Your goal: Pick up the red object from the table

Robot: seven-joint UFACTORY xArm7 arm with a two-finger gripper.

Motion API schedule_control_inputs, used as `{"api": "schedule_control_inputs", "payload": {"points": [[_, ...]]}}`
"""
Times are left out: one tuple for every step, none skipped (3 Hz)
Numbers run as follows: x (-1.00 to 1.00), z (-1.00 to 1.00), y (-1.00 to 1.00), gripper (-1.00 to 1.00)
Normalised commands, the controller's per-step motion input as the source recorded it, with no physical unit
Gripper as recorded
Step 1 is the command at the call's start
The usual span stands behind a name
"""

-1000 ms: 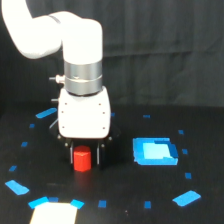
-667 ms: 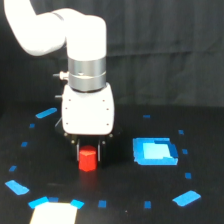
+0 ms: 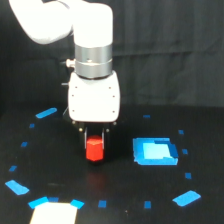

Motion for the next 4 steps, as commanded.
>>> {"api": "schedule_control_inputs", "payload": {"points": [[0.19,1.00,1.00,-0.80],[0.15,1.00,0.44,-0.35],[-0.32,0.96,0.34,-0.69],[-0.37,1.00,0.72,-0.45]]}}
